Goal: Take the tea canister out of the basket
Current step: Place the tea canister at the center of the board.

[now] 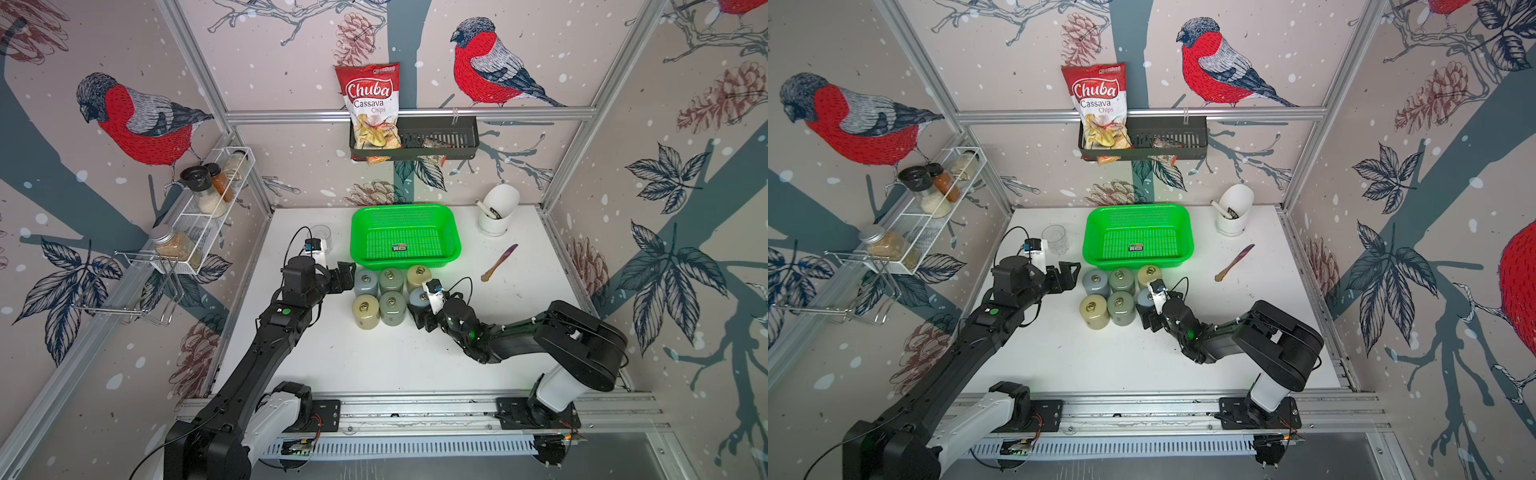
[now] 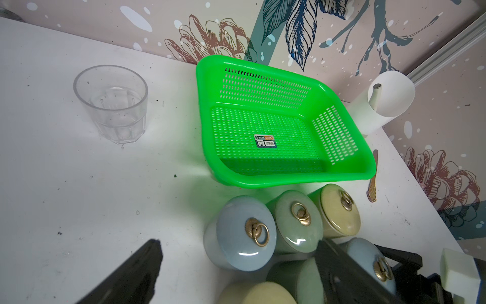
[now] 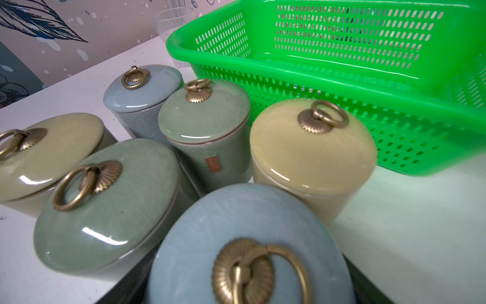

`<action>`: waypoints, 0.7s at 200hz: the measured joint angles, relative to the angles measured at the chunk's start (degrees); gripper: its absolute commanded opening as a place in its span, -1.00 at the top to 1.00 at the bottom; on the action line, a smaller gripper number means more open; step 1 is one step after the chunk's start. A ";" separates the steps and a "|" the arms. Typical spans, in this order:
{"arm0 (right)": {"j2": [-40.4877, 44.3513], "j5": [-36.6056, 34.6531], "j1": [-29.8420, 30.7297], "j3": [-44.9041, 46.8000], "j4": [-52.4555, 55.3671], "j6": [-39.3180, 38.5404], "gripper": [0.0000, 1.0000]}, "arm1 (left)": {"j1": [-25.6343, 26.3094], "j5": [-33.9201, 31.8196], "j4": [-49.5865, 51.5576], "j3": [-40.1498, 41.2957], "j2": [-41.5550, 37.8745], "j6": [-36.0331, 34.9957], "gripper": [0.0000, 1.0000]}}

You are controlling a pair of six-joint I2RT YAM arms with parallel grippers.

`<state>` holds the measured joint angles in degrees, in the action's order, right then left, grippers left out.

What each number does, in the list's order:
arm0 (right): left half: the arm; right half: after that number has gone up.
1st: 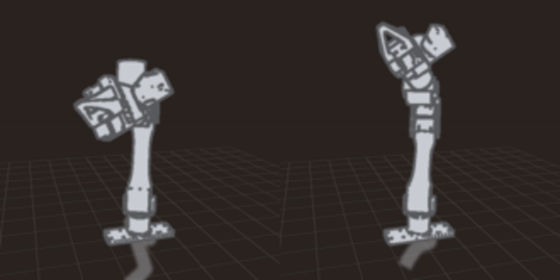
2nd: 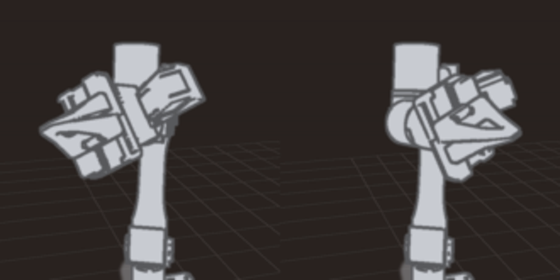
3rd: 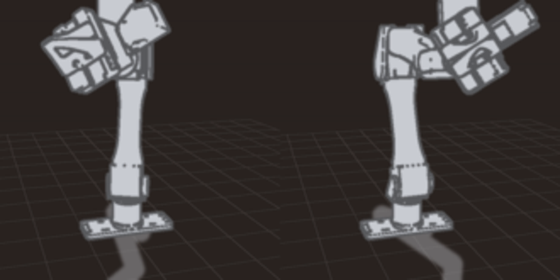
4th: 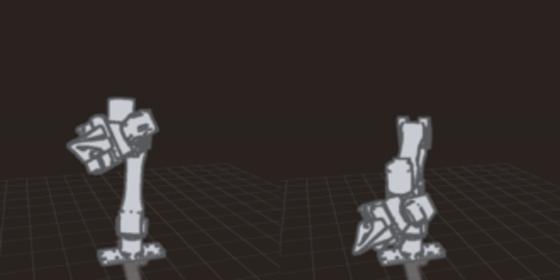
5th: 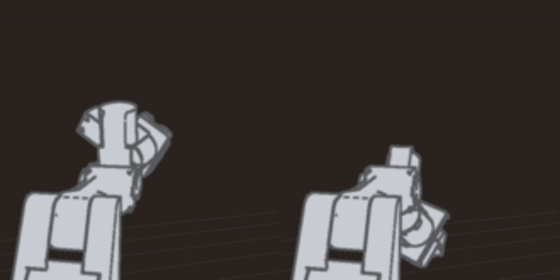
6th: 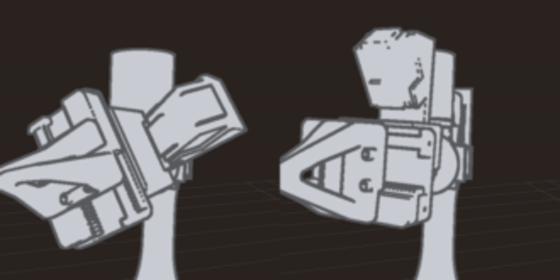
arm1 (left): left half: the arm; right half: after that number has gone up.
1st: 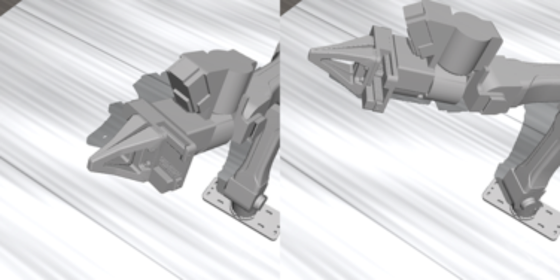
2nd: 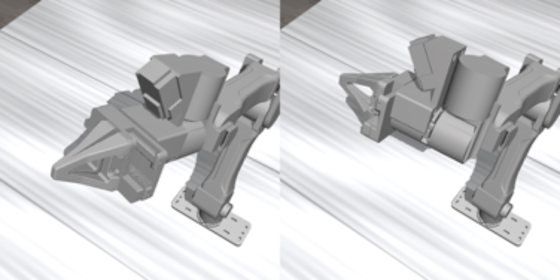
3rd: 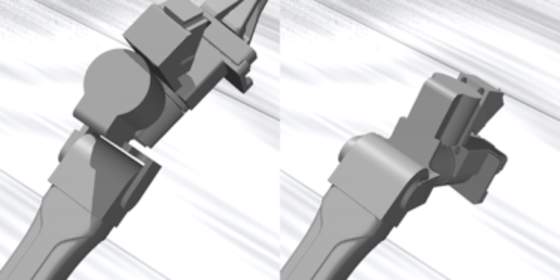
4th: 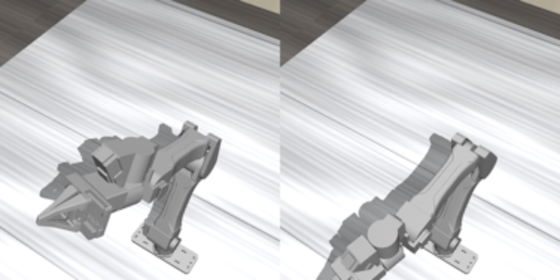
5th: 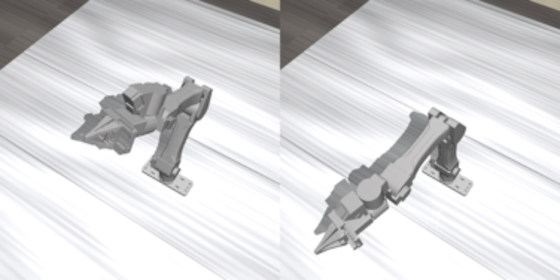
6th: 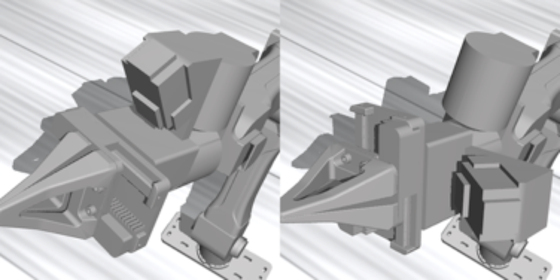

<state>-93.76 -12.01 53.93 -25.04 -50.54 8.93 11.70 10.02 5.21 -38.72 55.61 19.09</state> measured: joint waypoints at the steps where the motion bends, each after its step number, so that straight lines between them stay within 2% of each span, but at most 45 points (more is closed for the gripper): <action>1: 0.00 0.00 0.00 0.02 0.00 -0.02 -0.80 | 0.00 0.00 0.00 0.00 0.00 0.00 -0.91; 17: 0.04 -0.35 0.00 0.52 -0.33 0.00 -0.92 | 0.00 0.00 0.00 0.00 0.00 0.00 -0.91; 46: -0.37 -1.18 0.00 0.55 -1.51 0.00 -1.00 | 0.00 0.00 0.00 0.00 0.00 0.00 -0.91; 102: -1.09 -1.16 0.07 0.35 -2.49 -0.02 -1.00 | 0.00 -0.02 0.02 0.00 0.02 0.00 -0.91; 140: 2.03 -1.18 0.50 0.39 -1.68 -0.09 -0.99 | 0.00 -0.24 0.00 0.00 0.00 0.00 -0.91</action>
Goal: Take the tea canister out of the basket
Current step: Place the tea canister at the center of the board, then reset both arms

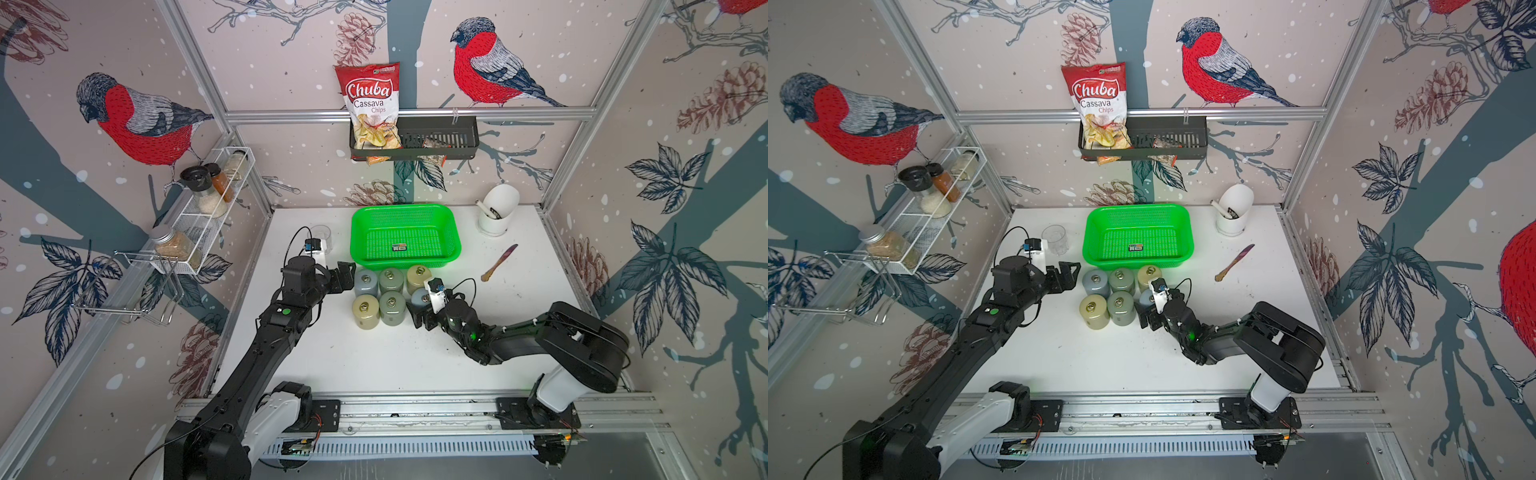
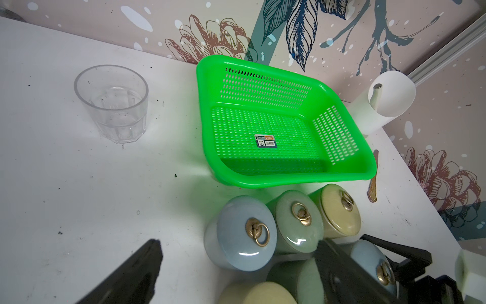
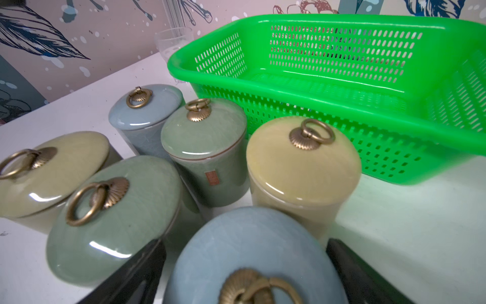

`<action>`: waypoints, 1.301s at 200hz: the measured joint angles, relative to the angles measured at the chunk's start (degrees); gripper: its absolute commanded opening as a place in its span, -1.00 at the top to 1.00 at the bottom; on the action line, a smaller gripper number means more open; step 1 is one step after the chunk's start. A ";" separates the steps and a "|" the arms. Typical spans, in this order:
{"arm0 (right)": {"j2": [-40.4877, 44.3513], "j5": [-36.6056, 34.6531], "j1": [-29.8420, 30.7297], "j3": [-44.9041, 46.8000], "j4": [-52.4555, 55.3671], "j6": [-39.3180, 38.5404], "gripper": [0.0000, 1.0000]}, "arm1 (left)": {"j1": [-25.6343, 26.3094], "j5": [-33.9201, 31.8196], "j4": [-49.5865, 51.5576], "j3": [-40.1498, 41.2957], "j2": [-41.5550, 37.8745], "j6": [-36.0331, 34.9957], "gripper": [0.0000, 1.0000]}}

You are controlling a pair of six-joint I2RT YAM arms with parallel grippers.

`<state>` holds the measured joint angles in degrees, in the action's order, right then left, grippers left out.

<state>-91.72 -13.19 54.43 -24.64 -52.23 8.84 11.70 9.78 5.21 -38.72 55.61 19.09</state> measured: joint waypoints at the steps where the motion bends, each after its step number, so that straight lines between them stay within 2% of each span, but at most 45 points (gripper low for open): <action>1: 0.09 0.00 0.02 0.00 0.09 0.00 -0.99 | 0.00 0.00 0.00 0.00 0.00 0.00 -0.91; 57: 11.91 1.27 0.02 0.48 5.92 -1.40 -0.99 | 0.00 -1.64 -0.22 1.29 -2.21 -0.07 -0.91; 83: 20.28 1.81 -1.14 1.66 9.70 -1.42 -1.00 | 0.00 -5.99 -1.07 2.89 -4.20 -0.57 -0.90; 103: 27.43 1.86 -4.28 1.90 12.35 -1.01 -1.00 | 0.00 -9.86 -3.65 5.75 -6.16 -0.72 -0.91; 132: 36.68 1.29 -13.33 0.96 18.27 1.86 -1.00 | 0.00 -15.39 -11.17 13.44 -8.55 -1.11 -0.91; 159: 41.22 -1.92 -23.26 -0.11 23.43 1.99 -0.99 | -0.02 -20.87 -18.43 19.28 -8.22 -3.08 -0.91; 186: 42.07 -5.31 -39.36 0.31 27.39 4.87 -0.99 | -1.99 -24.09 -27.67 23.21 -5.55 -6.05 -0.91; 213: 40.79 -4.07 -52.70 4.44 26.32 8.04 -0.99 | -3.41 -25.00 -36.96 25.53 0.11 -10.64 -0.91; 233: 38.12 -3.78 -57.48 9.29 22.16 9.29 -0.99 | -5.16 -25.22 -43.04 26.12 5.20 -13.09 -0.91; 260: 31.01 -3.96 -58.62 11.61 15.17 9.29 -0.99 | -7.26 -24.11 -49.66 27.45 11.13 -15.02 -0.91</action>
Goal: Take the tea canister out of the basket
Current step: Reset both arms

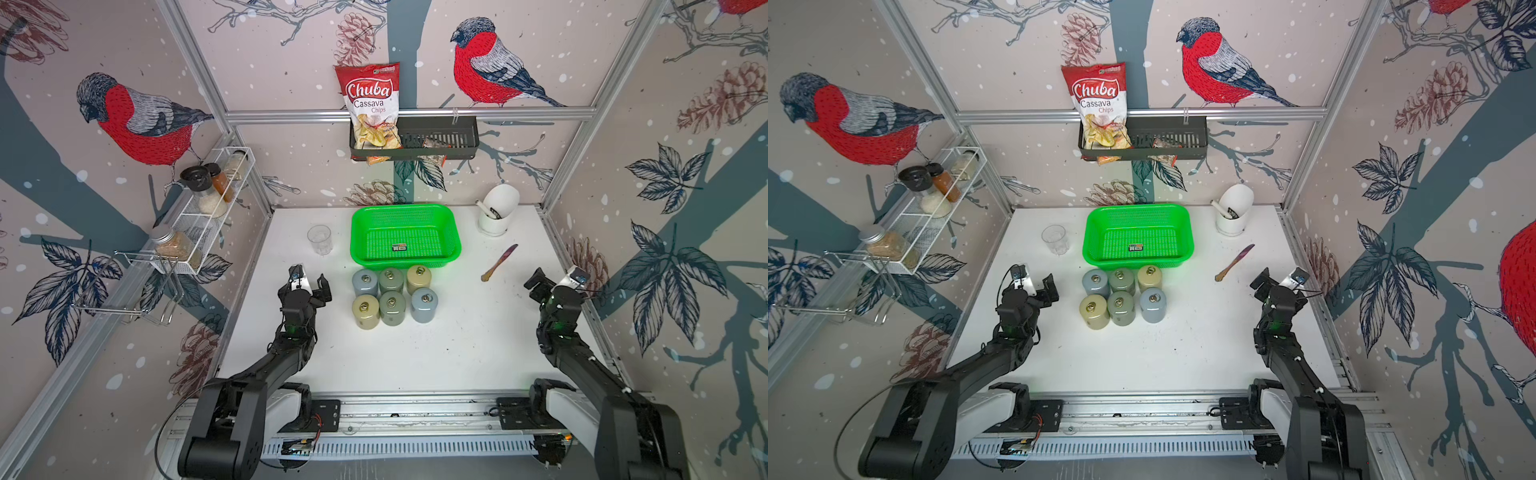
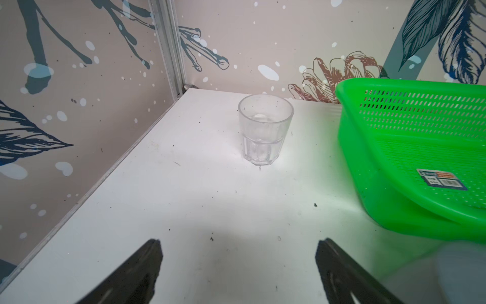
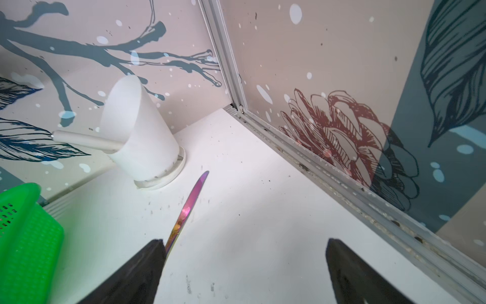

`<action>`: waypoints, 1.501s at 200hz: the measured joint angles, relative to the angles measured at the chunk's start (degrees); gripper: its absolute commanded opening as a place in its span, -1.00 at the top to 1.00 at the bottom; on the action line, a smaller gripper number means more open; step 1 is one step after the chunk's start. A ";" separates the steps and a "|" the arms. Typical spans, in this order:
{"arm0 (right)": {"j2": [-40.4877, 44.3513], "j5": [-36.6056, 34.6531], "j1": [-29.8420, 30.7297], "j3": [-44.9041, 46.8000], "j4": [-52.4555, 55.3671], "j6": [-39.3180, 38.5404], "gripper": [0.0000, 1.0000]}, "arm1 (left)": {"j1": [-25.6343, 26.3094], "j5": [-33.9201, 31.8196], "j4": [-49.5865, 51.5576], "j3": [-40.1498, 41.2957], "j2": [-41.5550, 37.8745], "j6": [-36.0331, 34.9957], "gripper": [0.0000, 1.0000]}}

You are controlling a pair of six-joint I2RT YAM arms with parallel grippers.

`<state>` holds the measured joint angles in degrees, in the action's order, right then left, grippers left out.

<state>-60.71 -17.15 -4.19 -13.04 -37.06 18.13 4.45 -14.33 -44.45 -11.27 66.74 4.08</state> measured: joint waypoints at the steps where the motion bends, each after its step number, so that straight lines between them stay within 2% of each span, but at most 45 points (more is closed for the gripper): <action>1: -0.24 -0.02 0.00 0.00 -0.24 0.00 -1.00 | -0.02 0.07 -0.13 0.02 0.15 -0.02 -0.91; 58: -15.45 -3.02 1.75 0.02 -15.82 -1.97 -0.99 | -1.88 3.80 -8.68 -1.01 7.32 -2.93 -0.91; 102: -19.63 -4.07 3.08 -0.94 -20.90 -3.93 -0.99 | -3.41 5.97 -14.34 -2.99 14.01 -2.97 -0.91; 135: -23.50 -4.02 6.82 -1.53 -24.13 -8.04 -0.99 | -3.56 8.33 -15.93 -4.61 18.93 -2.99 -0.91; 150: -23.82 -3.28 7.34 -1.20 -25.14 -9.33 -1.00 | -3.58 8.33 -17.79 -4.48 19.67 -2.99 -0.91; 171: -26.56 -3.93 7.17 1.97 -32.04 -10.69 -1.00 | -3.58 8.76 -18.32 -4.28 19.96 -3.02 -0.91; 300: -25.92 -4.81 7.91 1.38 -34.10 -11.80 -1.00 | -3.58 9.62 -19.96 -3.93 20.31 -3.02 -0.94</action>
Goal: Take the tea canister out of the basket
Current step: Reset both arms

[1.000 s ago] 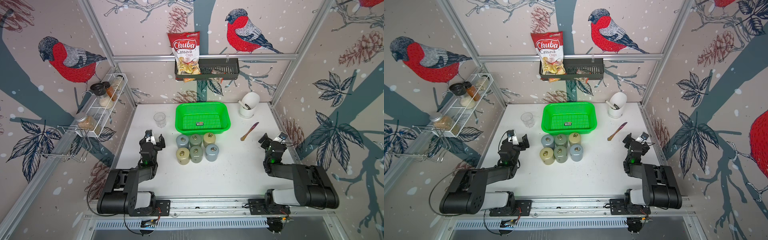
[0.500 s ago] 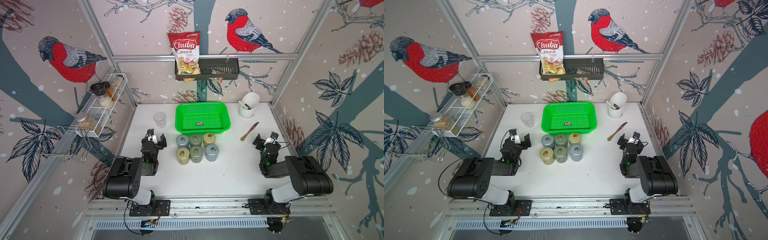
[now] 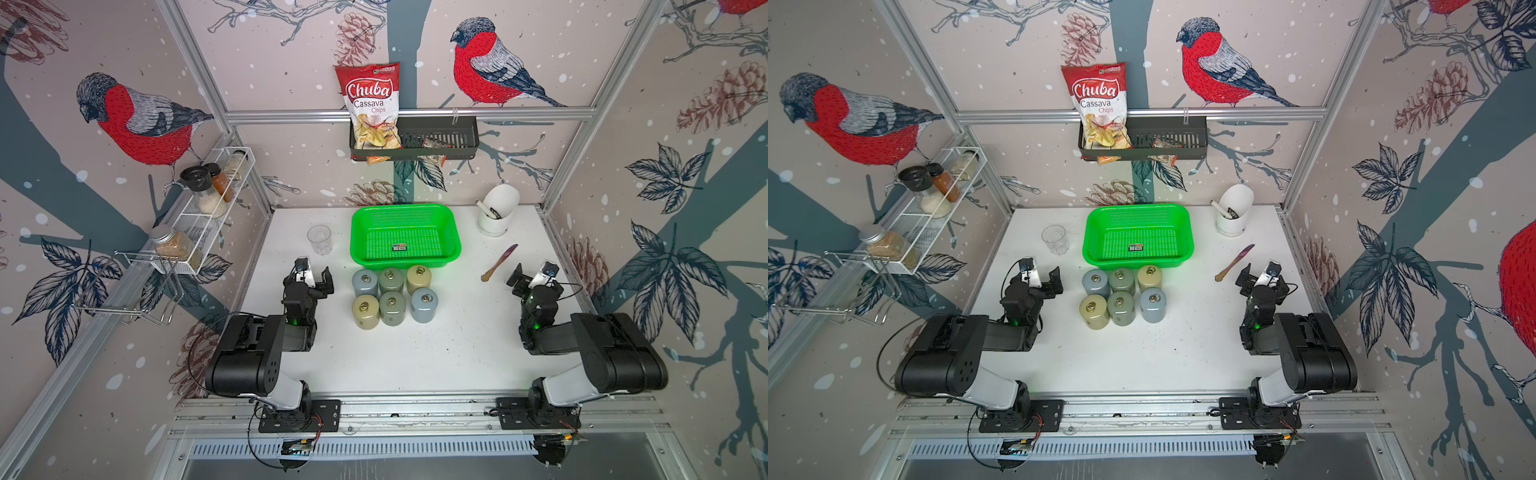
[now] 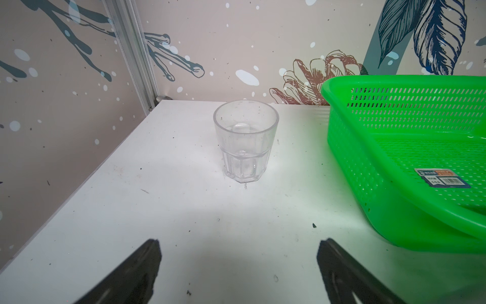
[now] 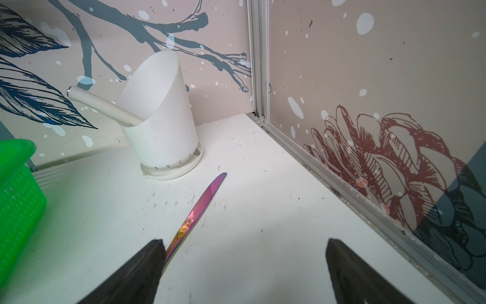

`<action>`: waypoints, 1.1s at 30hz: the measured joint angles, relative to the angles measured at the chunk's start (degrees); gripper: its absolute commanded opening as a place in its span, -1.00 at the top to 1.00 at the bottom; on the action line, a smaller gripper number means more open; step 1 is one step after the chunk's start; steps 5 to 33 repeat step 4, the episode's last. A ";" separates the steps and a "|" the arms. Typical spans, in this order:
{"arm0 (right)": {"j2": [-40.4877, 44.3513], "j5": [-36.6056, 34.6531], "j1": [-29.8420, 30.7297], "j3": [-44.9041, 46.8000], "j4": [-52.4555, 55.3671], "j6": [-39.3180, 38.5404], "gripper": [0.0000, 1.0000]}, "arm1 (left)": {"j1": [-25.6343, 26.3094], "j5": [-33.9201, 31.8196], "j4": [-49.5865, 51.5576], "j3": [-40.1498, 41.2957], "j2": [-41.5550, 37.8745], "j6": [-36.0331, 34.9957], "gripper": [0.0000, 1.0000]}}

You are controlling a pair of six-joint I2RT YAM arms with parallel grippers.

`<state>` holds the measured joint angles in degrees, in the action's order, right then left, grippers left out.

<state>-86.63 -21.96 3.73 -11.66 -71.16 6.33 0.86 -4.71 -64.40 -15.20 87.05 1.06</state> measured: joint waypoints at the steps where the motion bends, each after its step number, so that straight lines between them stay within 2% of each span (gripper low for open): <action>1: 0.00 0.00 -0.02 0.00 0.00 0.00 -1.00 | 0.00 0.00 0.00 0.00 0.00 0.00 -0.94; 33: -0.07 -0.02 0.02 0.04 0.00 -0.11 -1.00 | 0.00 0.00 0.00 0.02 0.00 0.00 -0.94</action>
